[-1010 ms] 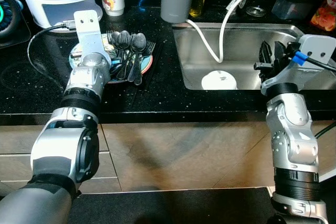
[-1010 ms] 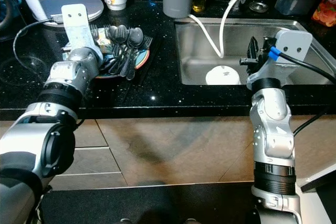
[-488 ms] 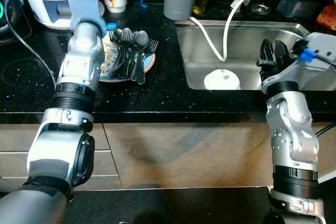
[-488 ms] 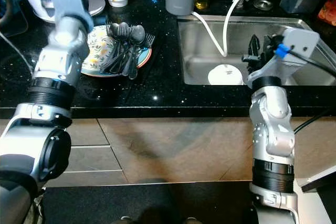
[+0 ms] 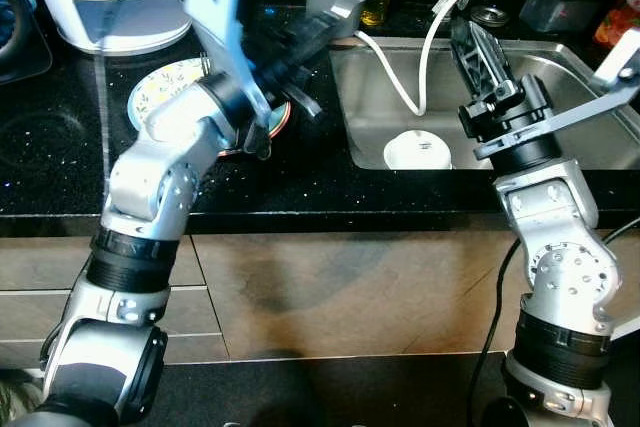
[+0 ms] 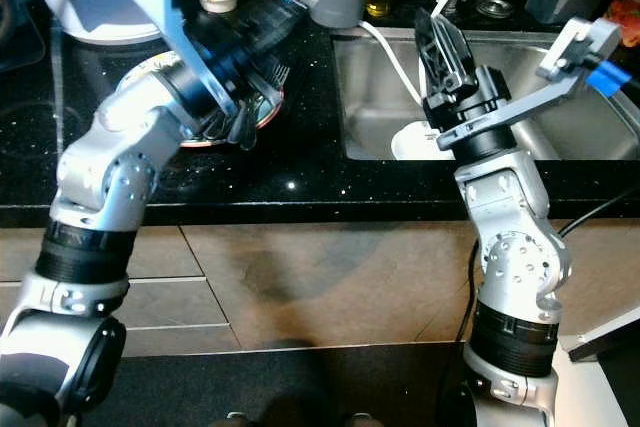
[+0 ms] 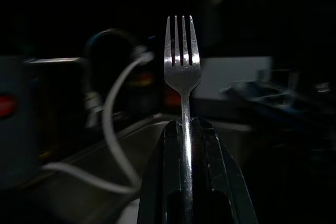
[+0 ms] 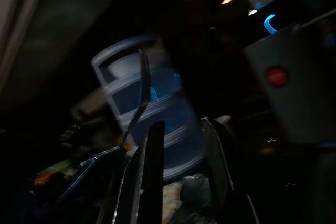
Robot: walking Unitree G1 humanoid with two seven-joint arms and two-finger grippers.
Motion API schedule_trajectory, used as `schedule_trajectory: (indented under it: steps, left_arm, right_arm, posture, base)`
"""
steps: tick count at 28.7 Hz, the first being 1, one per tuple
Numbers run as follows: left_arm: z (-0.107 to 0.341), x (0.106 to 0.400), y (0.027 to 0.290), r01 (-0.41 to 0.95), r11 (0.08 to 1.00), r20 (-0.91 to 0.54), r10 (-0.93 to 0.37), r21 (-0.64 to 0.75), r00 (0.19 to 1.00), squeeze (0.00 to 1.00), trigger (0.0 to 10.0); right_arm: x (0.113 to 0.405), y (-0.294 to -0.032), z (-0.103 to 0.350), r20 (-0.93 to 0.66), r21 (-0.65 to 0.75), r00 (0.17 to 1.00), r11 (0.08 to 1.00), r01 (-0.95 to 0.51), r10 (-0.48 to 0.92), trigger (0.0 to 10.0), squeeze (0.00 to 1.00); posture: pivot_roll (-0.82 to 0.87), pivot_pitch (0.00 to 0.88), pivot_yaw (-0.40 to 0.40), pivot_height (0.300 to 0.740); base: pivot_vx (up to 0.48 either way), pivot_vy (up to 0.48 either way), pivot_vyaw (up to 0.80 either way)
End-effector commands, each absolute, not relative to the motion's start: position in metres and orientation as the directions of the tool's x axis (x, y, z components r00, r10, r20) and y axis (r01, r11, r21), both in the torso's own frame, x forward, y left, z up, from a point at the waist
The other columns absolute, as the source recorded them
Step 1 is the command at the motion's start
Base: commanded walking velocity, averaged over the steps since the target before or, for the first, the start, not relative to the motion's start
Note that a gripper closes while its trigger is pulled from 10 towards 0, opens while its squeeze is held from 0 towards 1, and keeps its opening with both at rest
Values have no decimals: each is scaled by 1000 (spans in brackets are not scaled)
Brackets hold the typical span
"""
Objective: Kitchen organization
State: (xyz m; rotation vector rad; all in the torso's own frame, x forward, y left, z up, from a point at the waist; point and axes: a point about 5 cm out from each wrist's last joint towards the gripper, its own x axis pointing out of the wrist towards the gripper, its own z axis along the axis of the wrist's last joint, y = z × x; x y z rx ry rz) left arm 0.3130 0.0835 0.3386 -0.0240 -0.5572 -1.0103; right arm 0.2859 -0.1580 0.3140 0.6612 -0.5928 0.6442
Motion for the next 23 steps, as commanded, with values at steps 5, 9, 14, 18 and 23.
schedule_trajectory:
  steps: [5,9,14,18,23]
  left_arm:
    - [331,304,74,853,459,419,-845,250,332,0,10000]
    - [329,302,72,866,435,408,-857,248,314,0,10000]
    - [328,300,72,872,434,404,-857,227,321,0,10000]
    - [328,299,70,876,426,407,-859,226,312,0,10000]
    - [332,298,69,874,430,420,-852,225,312,0,10000]
  right_arm:
    - [277,-151,315,694,402,606,488,-775,389,10000,0]
    - [275,-148,314,689,414,597,453,-790,412,10000,0]
    - [270,-144,314,688,414,580,421,-807,436,10000,0]
    - [269,-143,314,686,410,575,416,-812,445,10000,341]
    - [270,-142,313,675,426,587,413,-805,447,10000,0]
  posture:
    - [120,107,-52,740]
    - [116,97,-53,740]
    - [113,93,-52,740]
    - [113,93,-52,740]
    - [114,89,-52,740]
  base:
    - [0,0,0]
    - [0,0,0]
    - [0,0,0]
    - [0,0,0]
    - [0,0,0]
